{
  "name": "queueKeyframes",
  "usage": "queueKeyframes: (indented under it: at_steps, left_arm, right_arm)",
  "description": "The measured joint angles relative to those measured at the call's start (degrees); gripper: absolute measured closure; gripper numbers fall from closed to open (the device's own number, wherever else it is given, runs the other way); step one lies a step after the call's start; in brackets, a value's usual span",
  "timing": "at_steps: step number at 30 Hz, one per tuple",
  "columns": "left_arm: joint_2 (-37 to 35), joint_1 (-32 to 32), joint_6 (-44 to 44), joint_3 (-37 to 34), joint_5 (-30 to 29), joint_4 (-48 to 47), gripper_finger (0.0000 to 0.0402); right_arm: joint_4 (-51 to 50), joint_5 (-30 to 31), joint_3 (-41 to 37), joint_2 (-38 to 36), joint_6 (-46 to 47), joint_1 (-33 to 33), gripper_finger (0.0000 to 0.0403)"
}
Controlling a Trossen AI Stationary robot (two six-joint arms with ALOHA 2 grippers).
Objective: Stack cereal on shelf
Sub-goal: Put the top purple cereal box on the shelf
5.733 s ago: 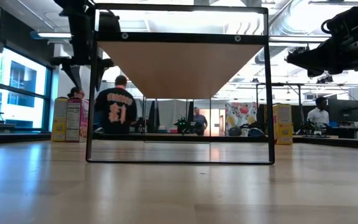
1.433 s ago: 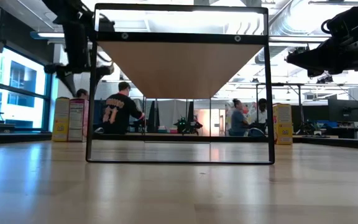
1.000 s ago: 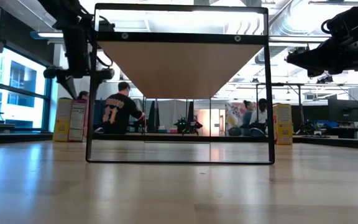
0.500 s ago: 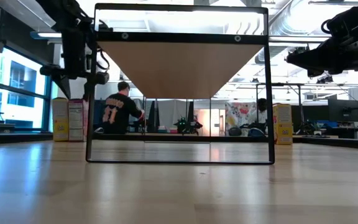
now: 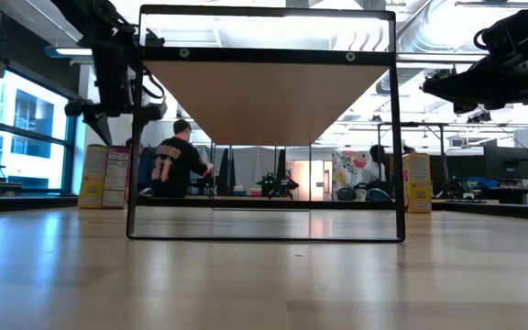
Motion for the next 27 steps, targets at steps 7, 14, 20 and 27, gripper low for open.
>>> queueKeyframes:
  at_steps: [7,14,20,27]
  left_arm:
    - [0.0,-1.2,-0.8,0.0,-0.4,1.5,0.0149]
    - [0.0,-1.2,-1.6,0.0,-0.9,1.6,0.0149]
    - [0.0,-1.2,-3.1,0.0,-2.2,0.8,0.0149]
    - [0.0,-1.2,-4.2,0.0,-3.8,-0.5,0.0149]
  right_arm:
    - [0.0,0.0,0.0,0.0,0.0,0.0,0.0402]
    - [0.0,0.0,0.0,0.0,0.0,0.0,0.0402]
    - [0.0,0.0,0.0,0.0,0.0,0.0,0.0402]
    - [0.0,0.0,0.0,0.0,0.0,0.0,0.0402]
